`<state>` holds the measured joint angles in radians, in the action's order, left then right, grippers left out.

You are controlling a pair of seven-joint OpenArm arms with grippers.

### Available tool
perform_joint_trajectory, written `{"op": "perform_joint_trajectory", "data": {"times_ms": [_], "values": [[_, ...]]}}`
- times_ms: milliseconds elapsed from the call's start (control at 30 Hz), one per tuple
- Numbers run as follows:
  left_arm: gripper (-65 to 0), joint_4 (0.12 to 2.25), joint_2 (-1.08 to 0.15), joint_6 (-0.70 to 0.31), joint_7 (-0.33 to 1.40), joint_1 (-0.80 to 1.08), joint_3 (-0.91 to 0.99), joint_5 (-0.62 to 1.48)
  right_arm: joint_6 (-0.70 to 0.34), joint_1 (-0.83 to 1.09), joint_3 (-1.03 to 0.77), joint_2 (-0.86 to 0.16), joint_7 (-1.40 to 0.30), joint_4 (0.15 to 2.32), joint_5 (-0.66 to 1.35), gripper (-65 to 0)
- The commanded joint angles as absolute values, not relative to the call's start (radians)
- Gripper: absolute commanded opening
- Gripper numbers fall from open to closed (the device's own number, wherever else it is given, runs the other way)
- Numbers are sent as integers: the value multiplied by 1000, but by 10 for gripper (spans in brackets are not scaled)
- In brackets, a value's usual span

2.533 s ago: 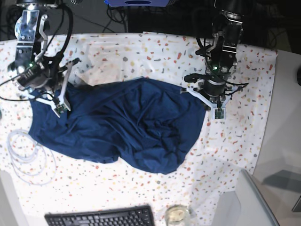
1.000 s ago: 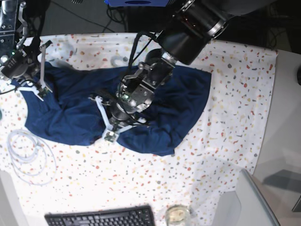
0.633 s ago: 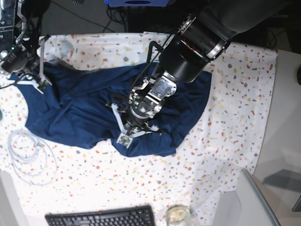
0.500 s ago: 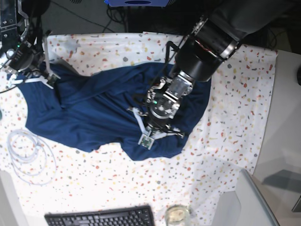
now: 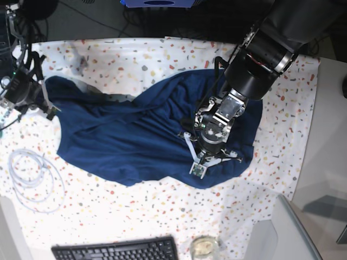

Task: Layout the t-shirt on the table in an organized manner, then fold the t-shirt properly
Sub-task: 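Grasp the shirt's middle with the left gripper and pull it outward, then grasp the shirt hem with the right gripper and drag it outward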

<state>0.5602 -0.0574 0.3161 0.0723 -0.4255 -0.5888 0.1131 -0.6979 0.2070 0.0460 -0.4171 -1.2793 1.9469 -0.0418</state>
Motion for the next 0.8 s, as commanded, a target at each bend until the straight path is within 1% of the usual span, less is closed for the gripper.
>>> {"op": "perform_joint_trajectory", "data": {"times_ms": [0,167,267,367,433,567,667,767], "values": [[-650,559,-47,305,127,-446,-587,134,-698,176,44,-414,-1273,1960,-47,-650],[-650,670,-44,305,140,-443,-587,136,-698,48,45,-302,-1268,1876,-47,-650],[-650,762,-67,305,237,-426,-512,136,-698,-50,45,-255,-1253,1755,-47,-650],[-650,972,-107,305,323,-331,-398,127,-698,-119,45,-225,-1202,1649,-47,-650],[-650,1155,-143,303,401,-231,-338,127,-698,-163,45,-199,-1185,1600,-47,-650],[-650,1429,-216,303,510,-45,-275,133,-698,-245,45,-145,-1184,1555,-47,-650],[-650,1535,-240,303,518,93,-203,134,-698,-303,45,-94,-1142,1503,-48,-650],[-650,1596,-240,303,519,197,-136,134,-698,-349,41,-53,-993,1377,-48,-647]]}}
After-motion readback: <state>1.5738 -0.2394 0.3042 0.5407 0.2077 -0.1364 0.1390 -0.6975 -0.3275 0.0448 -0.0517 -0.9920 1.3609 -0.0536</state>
